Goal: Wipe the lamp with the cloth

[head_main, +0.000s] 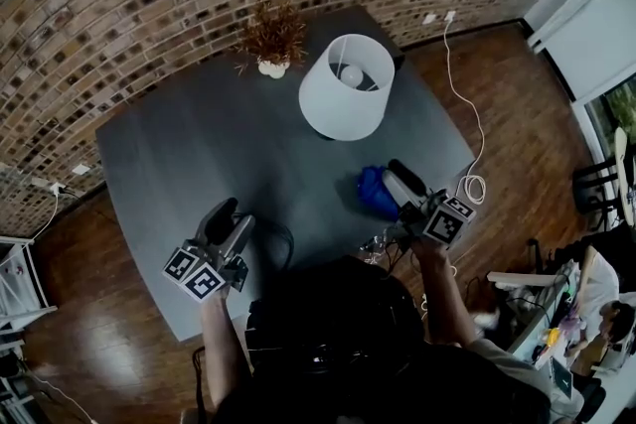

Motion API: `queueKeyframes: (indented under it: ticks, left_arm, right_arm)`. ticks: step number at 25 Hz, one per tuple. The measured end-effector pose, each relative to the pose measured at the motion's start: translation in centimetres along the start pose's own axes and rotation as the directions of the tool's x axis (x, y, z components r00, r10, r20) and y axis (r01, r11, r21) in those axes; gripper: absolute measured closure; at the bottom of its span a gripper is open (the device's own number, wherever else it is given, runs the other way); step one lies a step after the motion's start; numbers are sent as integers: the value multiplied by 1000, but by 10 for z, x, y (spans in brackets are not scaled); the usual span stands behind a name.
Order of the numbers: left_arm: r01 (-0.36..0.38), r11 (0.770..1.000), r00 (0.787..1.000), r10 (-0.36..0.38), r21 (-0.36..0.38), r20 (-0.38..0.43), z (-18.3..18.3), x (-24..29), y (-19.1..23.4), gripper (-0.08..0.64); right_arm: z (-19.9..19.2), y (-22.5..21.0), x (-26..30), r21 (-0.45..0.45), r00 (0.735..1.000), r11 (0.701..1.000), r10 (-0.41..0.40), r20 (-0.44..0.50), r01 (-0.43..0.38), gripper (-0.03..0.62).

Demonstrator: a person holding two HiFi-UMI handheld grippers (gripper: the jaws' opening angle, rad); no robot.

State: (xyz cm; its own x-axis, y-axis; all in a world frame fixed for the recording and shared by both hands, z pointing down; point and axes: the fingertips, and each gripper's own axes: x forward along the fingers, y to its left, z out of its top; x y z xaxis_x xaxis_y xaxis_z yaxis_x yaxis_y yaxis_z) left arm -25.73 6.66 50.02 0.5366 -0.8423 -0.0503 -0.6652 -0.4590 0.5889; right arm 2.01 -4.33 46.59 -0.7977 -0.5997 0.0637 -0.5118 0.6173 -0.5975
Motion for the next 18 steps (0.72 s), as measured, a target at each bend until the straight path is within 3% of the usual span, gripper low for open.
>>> queueKeyframes:
  ticks: [9,11,12,14,16,18]
  left_arm:
    - [88,996,996,-88,3,-28,-9,2,-18,310]
    - [100,993,993,-96,61,-67,-5,-4,-19,310]
    - [105,986,991,-93,127,-97,4,-11,-19,310]
    - [102,951,988,-62,291,-145,41,-38,-16,310]
    - [71,901,987,-2,429,-161,91,-70,-10,310]
    - [31,831,983,75,555,-168,137,-101,-8,310]
  right_arm:
    - [-25,16,-1,1,998,1000,-5,-56,5,402]
    - [-28,19,-2,-3,998,1000,-11,-67,11,402]
    - [-29,21,-3,-5,997,1000,-13,-70,12,402]
    - [-31,23,-5,-11,997,1000,-14,-73,13,402]
    - [-35,24,-7,-12,997,1000,-16,-72,15,402]
    - [-40,26,-7,-6,997,1000,-16,-73,16,402]
